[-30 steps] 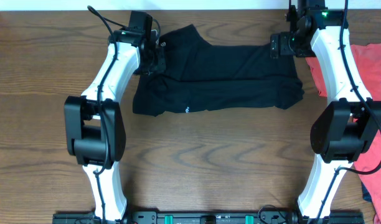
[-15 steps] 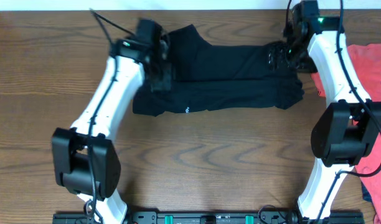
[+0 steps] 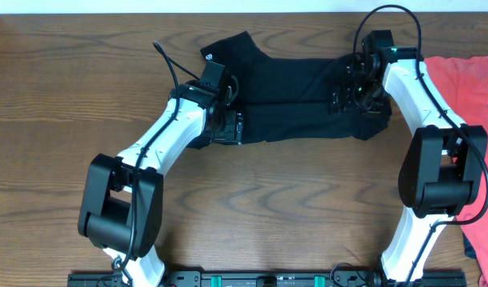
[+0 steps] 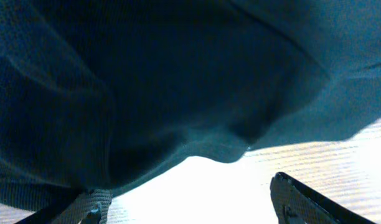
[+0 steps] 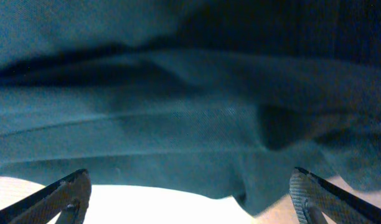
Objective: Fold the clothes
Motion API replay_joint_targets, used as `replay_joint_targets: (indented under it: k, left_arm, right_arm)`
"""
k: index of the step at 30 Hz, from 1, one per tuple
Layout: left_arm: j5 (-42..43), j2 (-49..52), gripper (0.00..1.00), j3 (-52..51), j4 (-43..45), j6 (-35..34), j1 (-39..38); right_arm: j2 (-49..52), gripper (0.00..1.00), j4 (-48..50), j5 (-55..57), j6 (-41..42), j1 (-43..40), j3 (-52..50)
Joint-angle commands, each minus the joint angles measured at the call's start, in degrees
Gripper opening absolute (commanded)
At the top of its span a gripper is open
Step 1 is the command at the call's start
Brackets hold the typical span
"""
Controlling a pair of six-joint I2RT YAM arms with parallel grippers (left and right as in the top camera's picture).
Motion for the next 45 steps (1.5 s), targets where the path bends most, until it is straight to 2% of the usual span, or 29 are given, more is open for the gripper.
replay_joint_targets:
  k: [1, 9, 13, 17, 22, 25, 26, 28, 29, 30, 31, 33, 34, 35, 36, 45]
  left_arm:
    - [1.31, 4.59, 0.83, 0.07, -0.04, -0.55, 0.74]
    - [5.33, 10.21, 0.84, 0.07, 0.79, -0.74, 0.79]
    - [5.53, 10.32, 0.84, 0.07, 1.44, -0.74, 0.76]
    - [5.75, 10.32, 0.85, 0.09, 1.42, -0.72, 0.79]
    - [5.79, 10.32, 0.85, 0.09, 1.44, -0.72, 0.76]
    - [5.95, 10.32, 0.85, 0.09, 1.4, -0.72, 0.76]
    - [5.95, 10.32, 0.85, 0.09, 1.33, -0.72, 0.76]
    - [5.95, 10.32, 0.84, 0.09, 1.18, -0.7, 0.76]
    - [5.92, 10.32, 0.77, 0.09, 1.05, -0.68, 0.76]
    - [5.95, 10.32, 0.7, 0.09, 1.01, -0.68, 0.79]
    - [5.95, 10.32, 0.63, 0.09, 0.96, -0.68, 0.79]
    - [5.92, 10.32, 0.5, 0.09, 0.81, -0.68, 0.79]
    - [5.92, 10.32, 0.39, 0.09, 0.52, -0.55, 0.79]
    - [5.9, 10.32, 0.14, 0.09, 0.0, -0.22, 0.79]
    - [5.9, 10.32, 0.06, 0.09, -0.55, -0.04, 0.79]
    - [4.83, 10.29, 0.06, -2.82, -1.73, -0.09, 0.76]
  right_arm:
    - [-1.09, 0.99, 1.11, -3.54, 0.7, 0.52, -1.29]
    - [1.53, 0.99, 1.14, -4.02, 0.9, 0.52, -2.01]
    - [2.69, 0.92, 1.29, -4.13, 0.92, 0.57, -3.1]
    - [3.41, 0.97, 3.52, -4.83, 2.01, 0.57, -7.23]
    - [3.45, 0.96, 7.3, -6.16, 3.08, 0.55, -11.56]
    - [3.45, 0.83, 8.07, -6.6, 3.1, 0.55, -12.26]
    - [3.45, 0.73, 8.28, -6.6, 3.34, 0.57, -12.41]
    - [3.45, 0.46, 8.52, -6.6, 3.43, 0.57, -12.79]
    - [3.45, 0.29, 8.57, -6.58, 3.72, 0.57, -12.96]
    - [3.45, 0.05, 8.7, -6.58, 3.74, 0.57, -13.22]
    - [3.45, 0.01, 8.76, -6.56, 3.93, 0.57, -13.46]
    - [3.45, 0.01, 8.74, -6.54, 4.13, 0.57, -13.88]
    - [3.45, 0.01, 8.74, -6.54, 4.13, 0.57, -14.16]
    - [3.45, 0.01, 8.66, -6.45, 4.11, 0.57, -14.29]
    - [3.45, 0.01, 8.5, -6.16, 4.13, 0.55, -14.45]
    - [3.45, 0.01, 8.24, -4.28, 3.23, 0.57, -16.94]
